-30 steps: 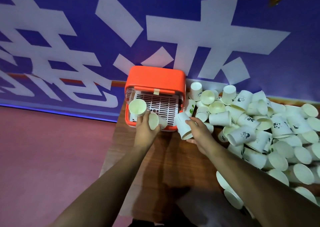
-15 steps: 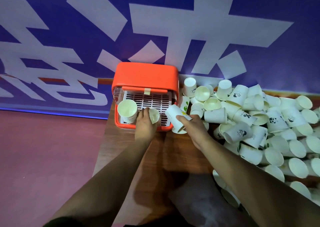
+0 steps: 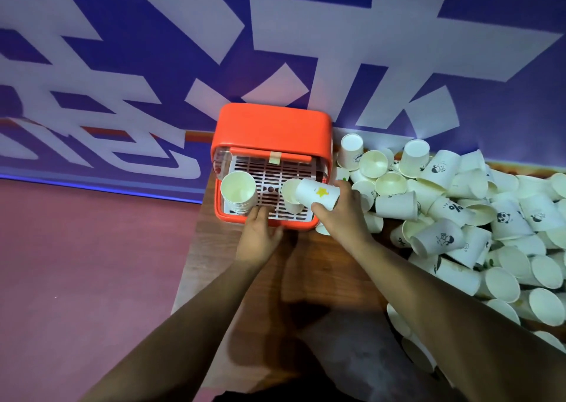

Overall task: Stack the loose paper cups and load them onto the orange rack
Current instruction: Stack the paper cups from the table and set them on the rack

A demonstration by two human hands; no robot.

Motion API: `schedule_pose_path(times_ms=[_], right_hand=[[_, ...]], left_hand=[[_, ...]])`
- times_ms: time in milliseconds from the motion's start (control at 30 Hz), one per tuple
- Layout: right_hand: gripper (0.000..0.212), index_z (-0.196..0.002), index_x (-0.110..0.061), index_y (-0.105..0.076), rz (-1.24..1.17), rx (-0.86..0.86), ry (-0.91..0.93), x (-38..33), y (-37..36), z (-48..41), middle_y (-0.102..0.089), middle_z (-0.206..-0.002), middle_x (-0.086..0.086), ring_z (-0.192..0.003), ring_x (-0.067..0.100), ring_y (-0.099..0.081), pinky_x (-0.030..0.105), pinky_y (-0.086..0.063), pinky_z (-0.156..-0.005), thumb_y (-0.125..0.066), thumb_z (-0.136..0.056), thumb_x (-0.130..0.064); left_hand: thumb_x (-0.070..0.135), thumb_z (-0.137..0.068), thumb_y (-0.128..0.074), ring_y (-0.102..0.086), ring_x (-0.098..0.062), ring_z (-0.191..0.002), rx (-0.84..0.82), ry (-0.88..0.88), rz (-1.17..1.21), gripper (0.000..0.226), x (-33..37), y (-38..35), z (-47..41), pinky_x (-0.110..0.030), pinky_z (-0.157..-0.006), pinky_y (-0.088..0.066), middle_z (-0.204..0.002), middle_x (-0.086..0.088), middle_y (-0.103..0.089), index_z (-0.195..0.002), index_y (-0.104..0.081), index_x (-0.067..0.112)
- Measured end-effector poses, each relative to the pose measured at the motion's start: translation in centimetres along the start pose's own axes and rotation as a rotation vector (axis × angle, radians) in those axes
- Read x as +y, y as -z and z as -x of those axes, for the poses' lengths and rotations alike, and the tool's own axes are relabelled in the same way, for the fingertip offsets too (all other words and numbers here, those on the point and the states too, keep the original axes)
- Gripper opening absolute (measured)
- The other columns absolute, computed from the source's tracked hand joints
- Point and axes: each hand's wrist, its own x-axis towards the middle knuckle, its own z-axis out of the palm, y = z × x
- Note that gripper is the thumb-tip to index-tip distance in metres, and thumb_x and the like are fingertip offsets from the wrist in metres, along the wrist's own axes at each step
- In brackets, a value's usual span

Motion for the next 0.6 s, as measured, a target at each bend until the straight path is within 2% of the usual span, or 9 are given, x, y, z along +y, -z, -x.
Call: schedule_pose_path(times_ms=[100,167,267,333,467,600], right_hand=[[0.075,-0.140,-0.021,-0.034,0.091,0.028,0.107,-0.6,-0.6,0.3,-0.039,-0.128,0.009,-0.119,0.028,-0.044,0.044,-0.044,-0.098,-0.062,-0.072,-0.038],[0.079,-0.144,-0.017,-0.032,0.123,0.025,0.142,-1.1,-1.3,0.2,-0.039,-0.133,0.012,-0.125,0.030,-0.040,0.043,-0.041,-0.101,-0.065,-0.075,-0.034],[0.085,-0.143,-0.007,-0.032,0.205,0.080,0.174,-1.3,-2.4,0.0,-0.045,-0.136,0.016,-0.126,0.032,-0.041,0.041,-0.039,-0.102,-0.076,-0.075,-0.032],[0.082,-0.138,-0.004,-0.038,0.275,0.161,0.187,-1.3,-3.0,0.0,-0.050,-0.132,0.017,-0.124,0.033,-0.044,0.043,-0.044,-0.099,-0.078,-0.073,-0.032],[0.076,-0.133,-0.005,-0.044,0.371,0.251,0.236,-0.5,-3.6,0.0,-0.052,-0.123,0.016,-0.118,0.033,-0.047,0.044,-0.050,-0.089,-0.080,-0.071,-0.030],[0.079,-0.141,-0.014,-0.043,0.512,0.112,0.305,0.6,-4.1,-0.3,-0.050,-0.123,0.013,-0.116,0.031,-0.047,0.043,-0.051,-0.085,-0.077,-0.074,-0.039]], left_hand=[[0.011,-0.084,-0.066,-0.059,-0.021,-0.098,0.044,0.024,0.050,0.030,-1.3,1.8,1.3,-0.036,-0.088,-0.054,-0.115,-0.001,-0.052,-0.113,-0.060,0.009],[0.009,-0.084,-0.066,-0.057,-0.016,-0.089,0.097,0.078,0.054,0.025,-2.1,3.3,1.7,-0.032,-0.080,-0.053,-0.111,-0.002,-0.053,-0.109,-0.060,0.009],[0.017,-0.084,-0.069,-0.054,-0.015,-0.089,0.176,0.172,0.062,0.026,-3.4,5.2,1.4,-0.031,-0.077,-0.047,-0.106,-0.005,-0.055,-0.106,-0.056,0.013],[0.021,-0.082,-0.073,-0.054,-0.018,-0.093,0.232,0.195,0.084,0.035,-4.1,5.9,0.9,-0.039,-0.082,-0.050,-0.106,-0.004,-0.054,-0.108,-0.053,0.014],[0.030,-0.075,-0.080,-0.054,-0.017,-0.098,0.223,0.260,0.122,0.059,-4.6,6.4,-0.3,-0.043,-0.089,-0.052,-0.114,-0.003,-0.051,-0.122,-0.048,0.015],[0.042,-0.068,-0.080,-0.050,-0.017,-0.121,0.124,0.209,0.167,0.092,-5.4,6.0,-1.3,-0.044,-0.100,-0.049,-0.136,0.000,-0.048,-0.142,-0.027,0.036]])
